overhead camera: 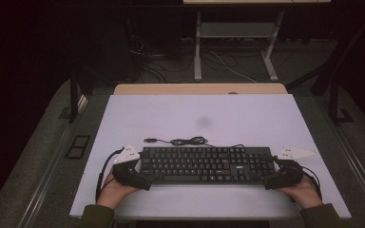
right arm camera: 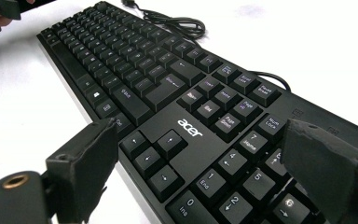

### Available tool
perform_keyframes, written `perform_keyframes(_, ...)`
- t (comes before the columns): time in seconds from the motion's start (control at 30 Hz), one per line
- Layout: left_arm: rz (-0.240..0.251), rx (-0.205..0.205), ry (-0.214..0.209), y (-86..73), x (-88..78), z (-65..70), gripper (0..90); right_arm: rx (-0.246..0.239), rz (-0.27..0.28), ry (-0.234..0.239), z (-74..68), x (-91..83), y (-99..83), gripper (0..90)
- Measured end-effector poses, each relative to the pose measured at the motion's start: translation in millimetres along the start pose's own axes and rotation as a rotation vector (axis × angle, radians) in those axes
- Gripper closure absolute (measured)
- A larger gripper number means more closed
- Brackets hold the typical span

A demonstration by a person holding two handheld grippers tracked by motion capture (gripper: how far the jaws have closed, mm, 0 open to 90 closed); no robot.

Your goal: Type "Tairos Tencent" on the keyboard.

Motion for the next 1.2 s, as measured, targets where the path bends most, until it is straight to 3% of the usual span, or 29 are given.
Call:
perform_keyframes(0.77, -0.009, 0.006, -0.015, 0.0, 3.7, 2.6, 0.0, -0.013, 0.020, 0.028, -10.5, 3.2, 12.8, 11.0)
perform_keyframes(1.2, -0.003, 0.006, -0.013, 0.4, 4.6, 3.0, 0.0, -0.013, 0.024, 0.068, -17.6, 8.7, 20.8, 11.3)
Point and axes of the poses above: each handheld gripper's, and its own axes: x roughly forward along the jaws, y roughly out of its top, z roughly to its right, the point moved 10 cm from there along x, roughly forward along the jaws, and after that the axes turned 4 degrees about -y, right-handed, at the moved point
